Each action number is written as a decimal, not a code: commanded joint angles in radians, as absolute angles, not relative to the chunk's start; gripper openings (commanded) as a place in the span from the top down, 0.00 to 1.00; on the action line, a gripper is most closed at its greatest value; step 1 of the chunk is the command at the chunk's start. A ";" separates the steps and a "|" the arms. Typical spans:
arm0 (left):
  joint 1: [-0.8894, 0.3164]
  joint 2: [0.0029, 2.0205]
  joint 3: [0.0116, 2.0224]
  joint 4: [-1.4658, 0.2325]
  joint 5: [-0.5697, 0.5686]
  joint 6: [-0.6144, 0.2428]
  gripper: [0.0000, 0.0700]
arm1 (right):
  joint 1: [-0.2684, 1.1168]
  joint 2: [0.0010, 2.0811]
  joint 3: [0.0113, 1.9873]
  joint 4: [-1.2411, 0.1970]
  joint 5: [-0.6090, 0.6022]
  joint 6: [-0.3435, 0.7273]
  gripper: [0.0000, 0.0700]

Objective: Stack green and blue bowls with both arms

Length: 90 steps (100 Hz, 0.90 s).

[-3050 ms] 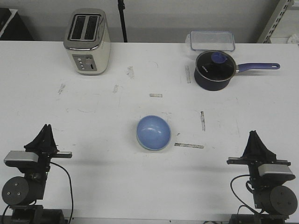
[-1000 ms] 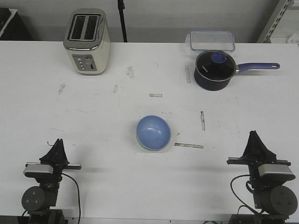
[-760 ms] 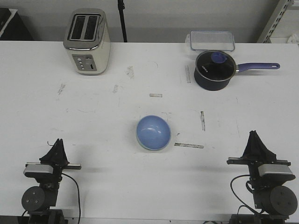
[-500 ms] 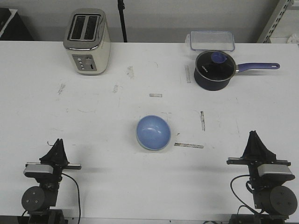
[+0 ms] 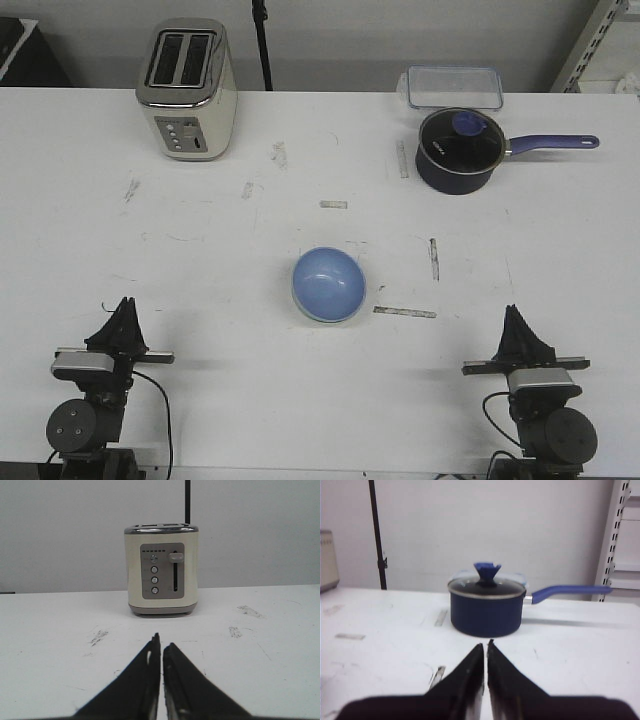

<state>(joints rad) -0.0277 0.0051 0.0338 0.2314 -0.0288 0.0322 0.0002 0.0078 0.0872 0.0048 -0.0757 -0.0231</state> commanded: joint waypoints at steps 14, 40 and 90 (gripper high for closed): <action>-0.028 0.003 0.012 0.248 -0.030 0.033 1.00 | 0.011 0.001 0.012 0.066 -0.070 -0.035 0.99; -0.028 0.003 0.012 0.245 -0.029 0.033 1.00 | 0.057 0.001 0.012 0.060 0.033 -0.035 0.99; -0.028 0.003 0.012 0.244 -0.029 0.033 1.00 | 0.056 0.001 0.012 0.073 -0.020 -0.035 0.99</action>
<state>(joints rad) -0.0277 0.0051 0.0338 0.2306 -0.0288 0.0322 0.0624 0.0013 0.0170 0.0608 -0.0223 -0.0299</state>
